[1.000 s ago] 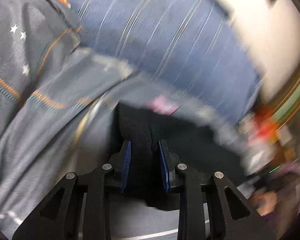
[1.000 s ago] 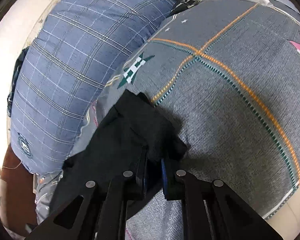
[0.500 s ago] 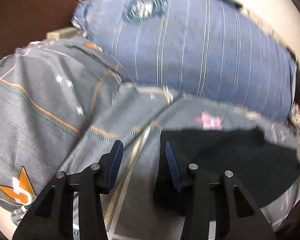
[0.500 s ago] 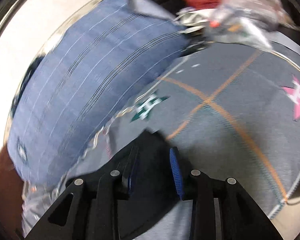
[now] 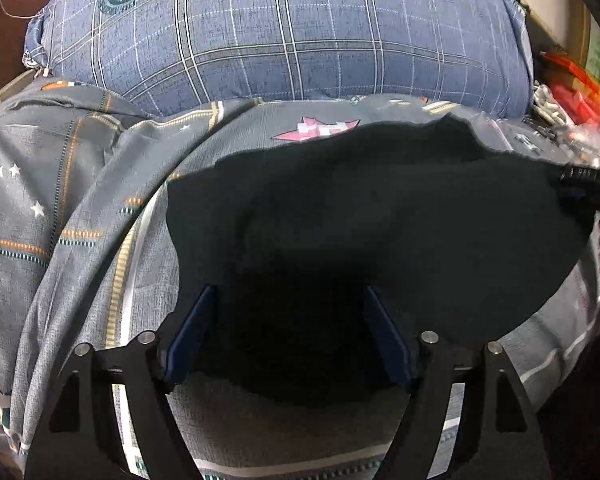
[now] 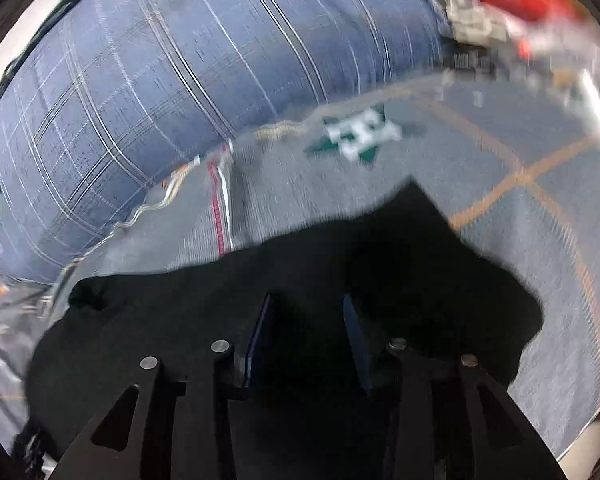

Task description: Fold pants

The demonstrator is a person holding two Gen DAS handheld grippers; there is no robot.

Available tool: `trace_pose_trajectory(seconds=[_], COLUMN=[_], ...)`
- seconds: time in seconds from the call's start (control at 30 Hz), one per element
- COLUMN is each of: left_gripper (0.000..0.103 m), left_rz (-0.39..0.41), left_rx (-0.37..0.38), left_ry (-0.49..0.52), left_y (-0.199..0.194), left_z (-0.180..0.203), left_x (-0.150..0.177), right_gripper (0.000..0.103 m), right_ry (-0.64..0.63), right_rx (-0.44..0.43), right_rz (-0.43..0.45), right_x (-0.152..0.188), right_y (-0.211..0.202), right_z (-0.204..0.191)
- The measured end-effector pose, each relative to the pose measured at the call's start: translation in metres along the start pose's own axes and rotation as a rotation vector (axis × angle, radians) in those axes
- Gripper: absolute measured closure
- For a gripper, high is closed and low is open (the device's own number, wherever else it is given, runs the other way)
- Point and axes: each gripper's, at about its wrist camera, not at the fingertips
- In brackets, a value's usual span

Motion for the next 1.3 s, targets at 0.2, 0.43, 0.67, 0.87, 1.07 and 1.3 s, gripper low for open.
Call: trace_pose_trajectory(seconds=[0.2,0.43,0.67,0.87,1.07,1.3], left_gripper=[0.024,0.024,0.024,0.024,0.024,0.023], left_rz=[0.064,0.057,0.051,0.031,0.029,0.021], left_rx=[0.068,0.073,0.077,0.084,0.07,0.041], left_ry=[-0.061,-0.071,-0.062,-0.07,-0.085,-0.047], left_y=[-0.015,-0.012,-0.007,-0.003,-0.001,0.005], left_z=[-0.005,-0.008,-0.007,-0.008,-0.012,-0.008], left_x=[-0.004,-0.005,-0.005,-0.005,-0.005,-0.003], right_gripper=[0.062,0.062,0.062,0.102,0.102,0.097], right_ry=[-0.196,-0.341,-0.522,-0.594,-0.576,-0.519], right_rx=[-0.25,-0.531,-0.454,-0.431,-0.396,-0.336], right_rz=[0.148,-0.002,-0.03,-0.035,-0.022,-0.065], right_x=[0.004,0.007,0.013,0.013,0.003,-0.001], right_y=[-0.037,-0.012,0.02,0.047,0.064,0.091], right_z=[-0.058,-0.132,-0.169,-0.188,-0.201,-0.204])
Point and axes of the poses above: each gripper's, at about its wrist camera, not at the fingertips, and y roughly the way its jaws point, z to its right, x to its underside, and after that the axes turned 3 degrees about z, right-handed
